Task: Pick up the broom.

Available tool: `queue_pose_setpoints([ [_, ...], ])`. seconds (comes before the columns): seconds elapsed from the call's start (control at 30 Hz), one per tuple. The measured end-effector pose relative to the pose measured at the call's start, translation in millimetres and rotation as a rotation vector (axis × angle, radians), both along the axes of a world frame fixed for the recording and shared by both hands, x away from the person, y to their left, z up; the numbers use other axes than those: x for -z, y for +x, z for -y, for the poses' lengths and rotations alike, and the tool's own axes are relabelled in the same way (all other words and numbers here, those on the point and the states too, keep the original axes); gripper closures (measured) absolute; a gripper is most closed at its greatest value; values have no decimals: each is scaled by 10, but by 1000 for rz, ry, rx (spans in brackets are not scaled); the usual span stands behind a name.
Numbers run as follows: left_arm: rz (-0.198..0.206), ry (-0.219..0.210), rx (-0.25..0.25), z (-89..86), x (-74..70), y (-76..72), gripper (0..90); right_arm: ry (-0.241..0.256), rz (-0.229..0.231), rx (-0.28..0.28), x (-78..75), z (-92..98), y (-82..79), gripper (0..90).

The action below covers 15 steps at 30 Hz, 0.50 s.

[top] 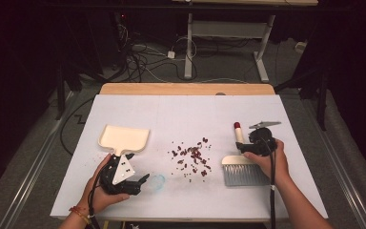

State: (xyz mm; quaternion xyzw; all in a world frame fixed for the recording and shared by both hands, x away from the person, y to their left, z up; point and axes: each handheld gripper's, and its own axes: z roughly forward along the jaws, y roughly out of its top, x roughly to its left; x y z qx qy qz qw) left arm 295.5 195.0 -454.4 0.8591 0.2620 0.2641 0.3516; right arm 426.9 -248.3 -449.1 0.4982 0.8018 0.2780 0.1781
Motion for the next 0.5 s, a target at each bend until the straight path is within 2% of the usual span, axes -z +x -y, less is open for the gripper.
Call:
queue_pose_setpoints([
  [0.07,0,-6,-2,-14,-2,-1,165,-37,-41,2,80,-59,103,466],
  [0.17,-3,-9,-4,-23,0,2,165,-59,-52,-4,66,-92,168,565],
  [0.3,-3,-1,0,-4,2,6,165,-71,-67,-11,60,-128,210,580],
  [0.5,-7,6,0,17,9,6,165,-66,-64,-21,61,-127,229,625],
])
